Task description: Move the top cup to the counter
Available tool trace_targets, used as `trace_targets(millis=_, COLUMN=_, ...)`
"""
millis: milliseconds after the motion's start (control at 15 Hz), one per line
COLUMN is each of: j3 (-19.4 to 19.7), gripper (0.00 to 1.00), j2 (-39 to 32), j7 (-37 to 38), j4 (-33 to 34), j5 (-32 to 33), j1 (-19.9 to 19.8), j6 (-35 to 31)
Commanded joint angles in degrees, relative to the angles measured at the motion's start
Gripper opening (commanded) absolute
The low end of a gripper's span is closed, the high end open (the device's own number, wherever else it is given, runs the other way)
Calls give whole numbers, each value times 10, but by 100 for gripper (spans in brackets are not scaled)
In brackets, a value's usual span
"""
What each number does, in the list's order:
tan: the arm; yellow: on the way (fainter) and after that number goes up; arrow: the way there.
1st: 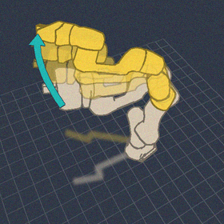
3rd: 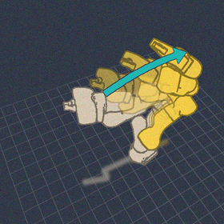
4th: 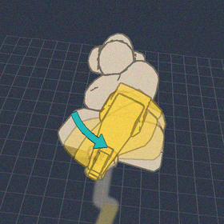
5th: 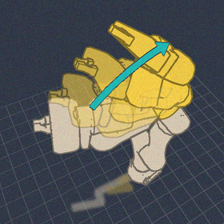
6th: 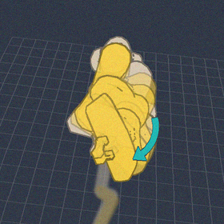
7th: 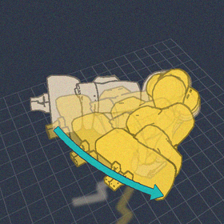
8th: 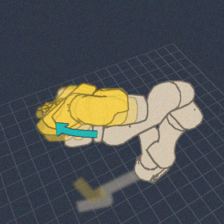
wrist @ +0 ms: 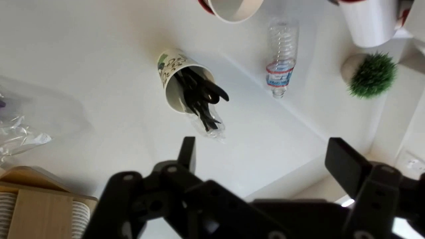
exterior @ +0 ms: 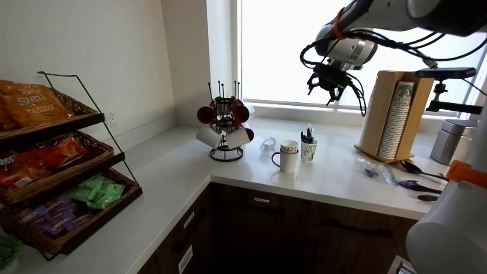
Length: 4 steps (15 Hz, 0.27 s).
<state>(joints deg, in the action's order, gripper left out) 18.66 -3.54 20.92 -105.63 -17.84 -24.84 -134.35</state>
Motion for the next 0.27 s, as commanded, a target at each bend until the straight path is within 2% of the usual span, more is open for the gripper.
trace_targets(millis=0, j3=11, gripper=100, j2=20, j7=-29, j4=-8, j5=-9, j1=11, j6=23)
trace_targets(millis=200, j3=13, gripper=100, j2=60, j7=-64, j4=-31, j5=-16, j1=14, j6=46)
